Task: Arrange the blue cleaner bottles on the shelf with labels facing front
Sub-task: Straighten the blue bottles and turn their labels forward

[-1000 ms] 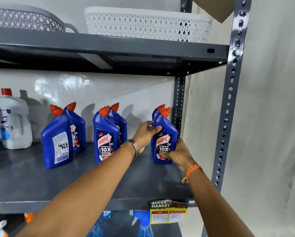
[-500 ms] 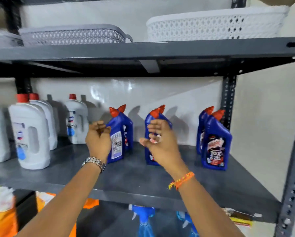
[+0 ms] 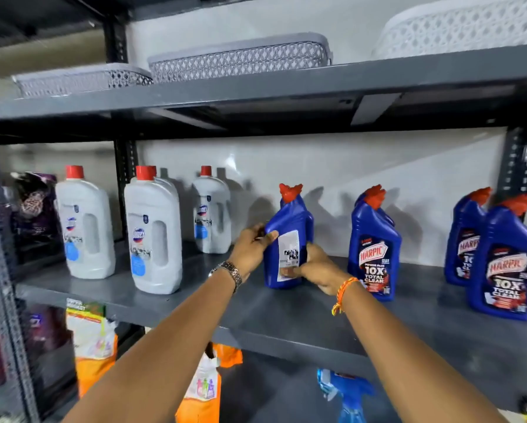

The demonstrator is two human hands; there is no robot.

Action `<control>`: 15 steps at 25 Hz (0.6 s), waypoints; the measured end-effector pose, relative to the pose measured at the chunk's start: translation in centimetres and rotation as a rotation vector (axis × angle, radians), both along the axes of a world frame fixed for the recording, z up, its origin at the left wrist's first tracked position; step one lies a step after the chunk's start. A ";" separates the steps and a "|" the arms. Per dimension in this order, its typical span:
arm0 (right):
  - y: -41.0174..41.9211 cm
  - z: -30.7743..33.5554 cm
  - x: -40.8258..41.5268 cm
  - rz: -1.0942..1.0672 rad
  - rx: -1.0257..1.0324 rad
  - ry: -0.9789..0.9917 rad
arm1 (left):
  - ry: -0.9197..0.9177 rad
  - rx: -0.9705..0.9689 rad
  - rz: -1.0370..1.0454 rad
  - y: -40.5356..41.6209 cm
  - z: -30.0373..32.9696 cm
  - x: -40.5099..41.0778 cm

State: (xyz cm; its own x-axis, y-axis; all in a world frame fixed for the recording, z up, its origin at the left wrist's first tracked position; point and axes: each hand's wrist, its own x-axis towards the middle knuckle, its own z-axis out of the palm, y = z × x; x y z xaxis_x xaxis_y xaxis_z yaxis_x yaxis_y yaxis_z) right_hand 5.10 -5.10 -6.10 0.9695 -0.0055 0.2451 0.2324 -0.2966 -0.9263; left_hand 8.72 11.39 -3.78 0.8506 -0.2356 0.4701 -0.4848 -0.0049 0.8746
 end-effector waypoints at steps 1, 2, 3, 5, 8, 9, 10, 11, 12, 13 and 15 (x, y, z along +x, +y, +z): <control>0.3 0.3 -0.1 -0.020 0.033 -0.020 | 0.012 -0.032 -0.022 0.2 0.4 -0.1; 0.6 0.7 -0.3 -0.040 0.064 -0.033 | 0.014 -0.053 -0.026 0.2 1.1 -0.2; 0.9 1.3 -0.5 -0.059 0.097 -0.035 | 0.012 -0.079 -0.026 0.2 1.8 0.0; 1.8 2.4 -1.4 -0.118 0.176 -0.069 | -0.031 -0.062 0.021 0.0 3.4 -0.2; 3.5 3.0 -2.7 -0.428 0.072 -0.256 | -0.069 0.010 0.092 -0.7 5.5 -1.3; 4.1 3.0 -3.2 -0.504 -0.004 -0.311 | -0.034 0.008 0.066 -1.2 6.0 -1.9; 4.5 2.8 -3.5 -0.523 -0.059 -0.340 | 0.005 0.001 0.067 -1.7 6.3 -2.3; 4.8 2.7 -3.7 -0.495 -0.089 -0.339 | 0.027 -0.041 0.085 -2.2 6.4 -2.4; 5.0 2.5 -3.7 -0.444 -0.088 -0.312 | 0.039 -0.103 0.106 -2.5 6.5 -2.2; 5.0 2.4 -3.5 -0.388 -0.068 -0.269 | 0.033 -0.156 0.106 -2.5 6.5 -1.7; 4.0 2.6 -2.8 -0.318 -0.010 -0.182 | -0.008 -0.152 0.041 -1.9 6.4 -1.2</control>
State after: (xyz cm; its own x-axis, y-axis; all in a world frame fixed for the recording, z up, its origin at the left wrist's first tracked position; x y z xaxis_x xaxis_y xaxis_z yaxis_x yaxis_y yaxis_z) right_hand 2.35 -1.14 -3.55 0.8603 -0.2966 0.4145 0.2876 -0.3890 -0.8752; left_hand 7.51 9.53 2.63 0.8543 -0.1261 0.5043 -0.4937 0.1069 0.8630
